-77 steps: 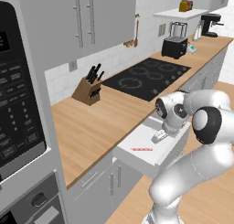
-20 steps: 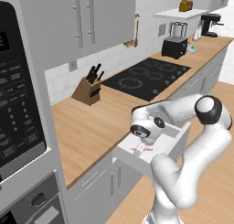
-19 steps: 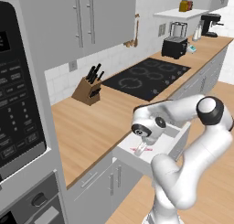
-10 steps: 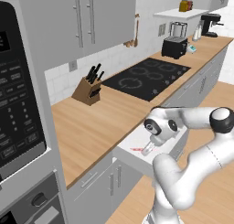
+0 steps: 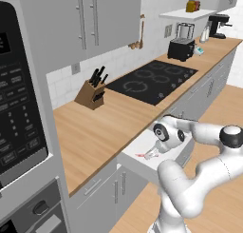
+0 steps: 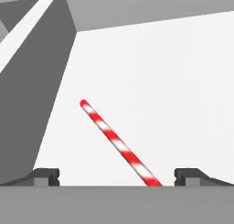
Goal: Take a straw from the drawer in front and place it inside the glass cup on the dining counter.
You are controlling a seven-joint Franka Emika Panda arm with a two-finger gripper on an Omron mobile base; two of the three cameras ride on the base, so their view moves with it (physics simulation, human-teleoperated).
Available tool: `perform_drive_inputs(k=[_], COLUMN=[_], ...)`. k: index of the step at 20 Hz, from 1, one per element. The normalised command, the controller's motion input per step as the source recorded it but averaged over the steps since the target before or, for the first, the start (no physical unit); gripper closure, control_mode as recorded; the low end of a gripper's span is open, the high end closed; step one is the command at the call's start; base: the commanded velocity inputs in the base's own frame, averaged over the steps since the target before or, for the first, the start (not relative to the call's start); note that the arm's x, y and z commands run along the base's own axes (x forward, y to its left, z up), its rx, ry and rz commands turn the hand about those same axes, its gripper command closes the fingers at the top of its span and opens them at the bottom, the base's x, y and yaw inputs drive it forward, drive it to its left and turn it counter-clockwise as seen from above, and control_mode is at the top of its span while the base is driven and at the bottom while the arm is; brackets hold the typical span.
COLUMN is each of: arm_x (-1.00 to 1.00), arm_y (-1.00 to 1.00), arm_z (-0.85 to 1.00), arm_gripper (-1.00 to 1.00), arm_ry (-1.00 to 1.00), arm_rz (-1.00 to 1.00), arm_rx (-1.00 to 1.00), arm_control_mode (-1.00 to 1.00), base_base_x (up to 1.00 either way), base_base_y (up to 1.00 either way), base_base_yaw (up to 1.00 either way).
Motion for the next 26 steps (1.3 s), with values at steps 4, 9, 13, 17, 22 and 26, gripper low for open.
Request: perform_drive_inputs(k=[4, 9, 13, 17, 22, 26], arm_x=[1.00, 0.89, 0.73, 0.18, 0.00, -0.14], arm_y=[0.00, -0.03, -0.02, -0.27, -0.52, -0.36], arm_z=[0.00, 0.01, 0.00, -0.07, -0.82, -1.00], arm_gripper=[-1.00, -1.00, -1.00, -1.00, -1.00, -1.00], arm_ry=[0.29, 0.25, 0.29, 0.40, 0.46, 0.41], arm_rz=[0.06, 0.10, 0.11, 0.11, 0.03, 0.00], arm_rx=[-0.26, -0.31, -0.34, -0.39, -0.53, -0.65], arm_control_mode=[-1.00, -1.00, -1.00, -1.00, -1.00, -1.00], base_base_x=[0.00, 0.00, 0.00, 0.00, 0.00, 0.00], base_base_y=[0.00, 0.00, 0.00, 0.00, 0.00, 0.00], base_base_yaw=[0.00, 0.00, 0.00, 0.00, 0.00, 0.00])
